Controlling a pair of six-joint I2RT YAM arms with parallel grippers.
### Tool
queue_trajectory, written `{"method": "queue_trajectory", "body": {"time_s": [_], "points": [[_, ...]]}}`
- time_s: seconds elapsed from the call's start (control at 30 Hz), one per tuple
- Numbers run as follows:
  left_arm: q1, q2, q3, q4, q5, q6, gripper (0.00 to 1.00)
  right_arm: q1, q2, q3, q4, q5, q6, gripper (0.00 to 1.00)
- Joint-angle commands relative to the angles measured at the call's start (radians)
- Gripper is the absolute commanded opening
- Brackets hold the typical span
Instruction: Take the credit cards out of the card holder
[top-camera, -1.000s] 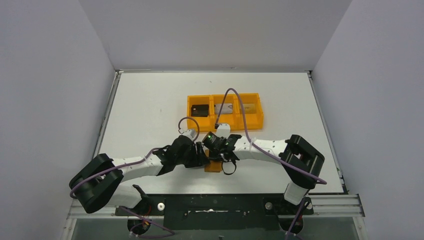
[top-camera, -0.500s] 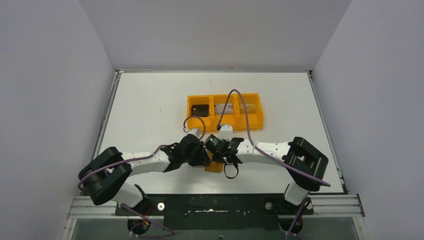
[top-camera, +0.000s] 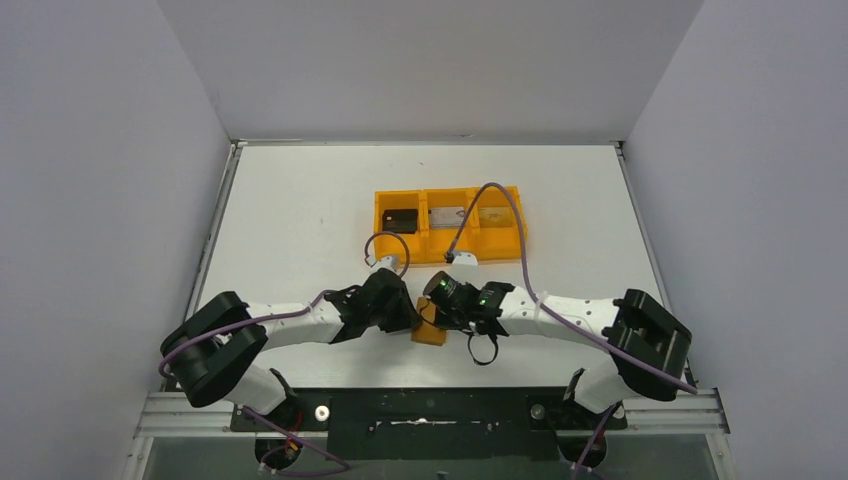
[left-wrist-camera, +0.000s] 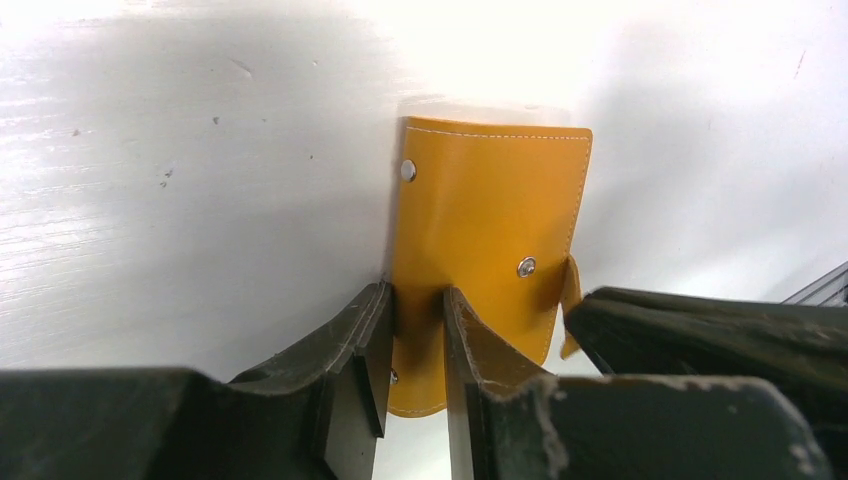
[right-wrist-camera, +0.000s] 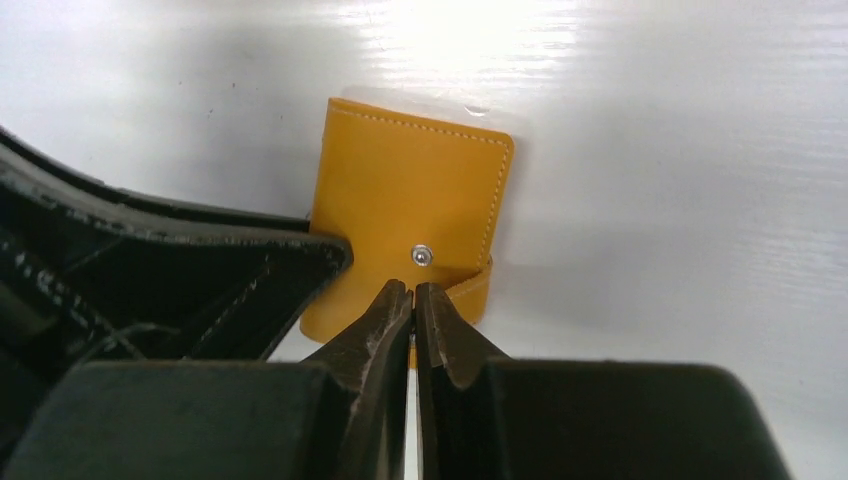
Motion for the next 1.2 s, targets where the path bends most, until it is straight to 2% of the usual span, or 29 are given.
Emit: {"method": "queue_trajectory", "body": {"time_s": [0.0, 0.17, 0.23, 0.3, 0.37, 0.5, 0.9, 1.07, 1.17], "points": [[-0.004, 0.068, -0.021, -0.152, -0.100, -0.003, 0.00, -0.007, -0.115, -0.054, 0.039, -0.054, -0.004, 0.00], [-0.006, 0.055, -0.018, -0.131, -0.088, 0.013, 0.00, -0.019, -0.170, -0.105, -0.007, -0.034, 0.025, 0.00], [-0.007, 0.047, -0.020, -0.121, -0.076, 0.021, 0.00, -0.030, -0.183, -0.119, -0.034, -0.015, 0.047, 0.11], [-0.006, 0.036, -0.021, -0.114, -0.069, 0.027, 0.00, -0.045, -0.192, -0.131, -0.043, -0.008, 0.056, 0.14], [-0.007, 0.024, -0.024, -0.105, -0.062, 0.032, 0.00, -0.064, -0.202, -0.139, -0.039, -0.012, 0.057, 0.22], [-0.006, 0.012, -0.029, -0.088, -0.046, 0.040, 0.01, -0.092, -0.210, -0.153, -0.004, -0.053, 0.042, 0.30], [-0.006, -0.009, -0.031, -0.090, -0.042, 0.042, 0.03, -0.101, -0.172, -0.171, 0.046, -0.143, 0.032, 0.32], [-0.006, -0.012, -0.030, -0.087, -0.038, 0.043, 0.04, -0.097, -0.168, -0.172, 0.060, -0.161, 0.028, 0.44], [-0.006, -0.014, -0.029, -0.083, -0.037, 0.045, 0.04, -0.094, -0.148, -0.159, 0.041, -0.153, 0.026, 0.46]]}}
